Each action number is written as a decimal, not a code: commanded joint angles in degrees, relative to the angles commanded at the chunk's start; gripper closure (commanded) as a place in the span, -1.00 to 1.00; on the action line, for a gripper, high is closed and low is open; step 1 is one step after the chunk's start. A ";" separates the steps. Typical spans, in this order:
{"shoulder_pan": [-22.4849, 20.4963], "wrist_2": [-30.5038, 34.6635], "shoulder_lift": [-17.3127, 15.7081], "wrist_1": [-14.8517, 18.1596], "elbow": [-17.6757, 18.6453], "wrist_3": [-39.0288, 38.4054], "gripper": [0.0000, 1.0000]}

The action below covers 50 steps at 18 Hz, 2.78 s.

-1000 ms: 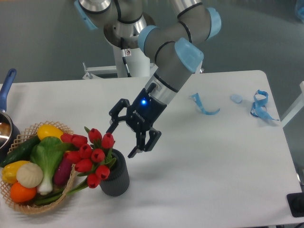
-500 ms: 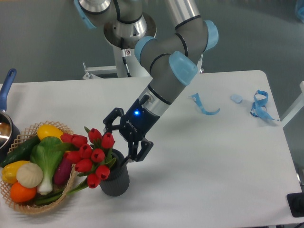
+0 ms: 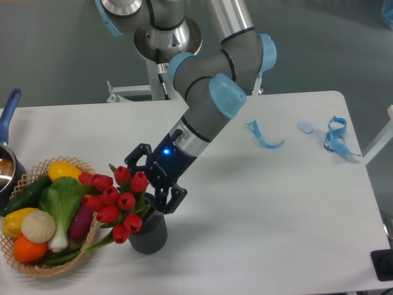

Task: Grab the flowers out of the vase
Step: 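Lower the open gripper around the tulip stems above the black vase, then close the gripper on the tulip stems, then lift the gripped tulips up out of the black vase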

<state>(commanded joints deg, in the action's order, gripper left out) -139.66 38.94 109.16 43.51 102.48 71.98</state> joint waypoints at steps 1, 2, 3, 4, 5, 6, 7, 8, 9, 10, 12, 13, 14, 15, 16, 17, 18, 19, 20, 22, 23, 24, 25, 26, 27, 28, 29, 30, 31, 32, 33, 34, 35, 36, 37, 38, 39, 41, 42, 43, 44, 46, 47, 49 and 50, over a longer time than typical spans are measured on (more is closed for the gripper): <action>0.00 0.00 0.00 0.00 0.09 0.00 -1.00; 0.44 0.00 -0.09 0.00 0.26 -0.09 -1.00; 1.05 0.00 -0.17 0.00 0.00 -0.17 -1.00; 1.14 0.00 -0.17 0.00 -0.09 -0.26 -1.00; 1.14 0.00 -0.09 0.00 -0.09 -0.26 -0.98; 1.14 0.00 -0.09 0.00 -0.09 -0.26 -0.80; 1.14 0.00 -0.09 0.00 -0.09 -0.26 -0.56; 1.14 0.09 -0.17 0.00 -0.09 -0.26 -0.43; 1.06 0.09 -0.17 0.00 -0.09 -0.26 -0.39; 1.06 0.09 -0.26 0.00 -0.09 -0.26 -0.33; 1.06 0.09 -0.53 0.00 -0.09 -0.35 -0.17; 1.06 0.09 -0.61 0.00 0.00 -0.35 -0.10; 1.06 0.09 -0.61 0.00 -0.09 -0.35 0.00; 0.97 0.09 -0.70 0.00 -0.09 -0.79 0.09; 0.97 0.00 -0.70 0.00 -0.09 -1.23 0.12; 0.88 0.00 -0.70 0.09 -0.18 -1.58 0.15; 0.88 0.00 -0.79 0.00 -0.44 -1.93 0.20; 0.88 0.00 -0.70 0.00 -0.61 -2.28 0.22; 0.88 0.00 -0.70 0.09 -1.05 -2.89 0.23; 0.79 -0.09 -0.61 0.09 -2.28 -4.47 0.23; 0.79 -0.26 -0.61 0.09 -2.90 -5.79 0.23; 0.70 -0.52 -0.61 0.09 -3.68 -7.45 0.23; 0.70 -0.53 -0.61 0.09 -4.48 -9.30 0.22; 0.62 -0.53 -0.61 0.09 -5.01 -10.71 0.22; 0.44 -0.53 -0.79 0.09 -5.10 -11.42 0.22; 0.27 -0.70 -0.88 0.09 -5.19 -11.60 0.22; 0.26 -0.79 -1.23 0.17 -5.19 -12.12 0.22; 0.26 -0.79 -2.27 0.18 -5.19 -12.82 0.22; 0.26 -0.88 -2.98 0.18 -5.19 -13.62 0.22; 0.26 -0.88 -3.42 0.18 -5.19 -14.15 0.22; 0.26 -0.88 -3.69 0.09 -5.53 -14.41 0.22; 0.26 -0.97 -3.86 0.17 -5.89 -14.59 0.22; 0.26 -0.97 -4.21 0.18 -6.15 -15.37 0.22; 0.26 -0.97 -4.65 0.18 -6.41 -16.69 0.22; 0.35 -1.14 -5.01 0.18 -6.94 -17.92 0.22; 0.44 -1.49 -5.62 0.18 -7.12 -19.32 0.22; 0.44 -1.93 -6.23 0.18 -7.21 -20.55 0.22; 0.35 -3.25 -7.11 0.18 -7.82 -22.67 0.22; 0.35 -3.86 -7.47 0.18 -8.17 -23.81 0.22; 0.35 -4.30 -7.90 0.18 -8.61 -24.95 0.22; 0.35 -4.83 -8.52 0.18 -9.05 -26.00 0.22; 0.35 -5.80 -9.75 0.35 -10.19 -28.38 0.22; 0.35 -5.97 -10.19 0.35 -10.89 -29.69 0.22; 0.27 -5.89 -10.90 0.53 -12.04 -31.20 0.22; 0.18 -5.89 -11.16 0.53 -12.65 -31.46 0.22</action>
<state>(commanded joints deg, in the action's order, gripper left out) -139.48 33.05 98.00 44.03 89.83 40.52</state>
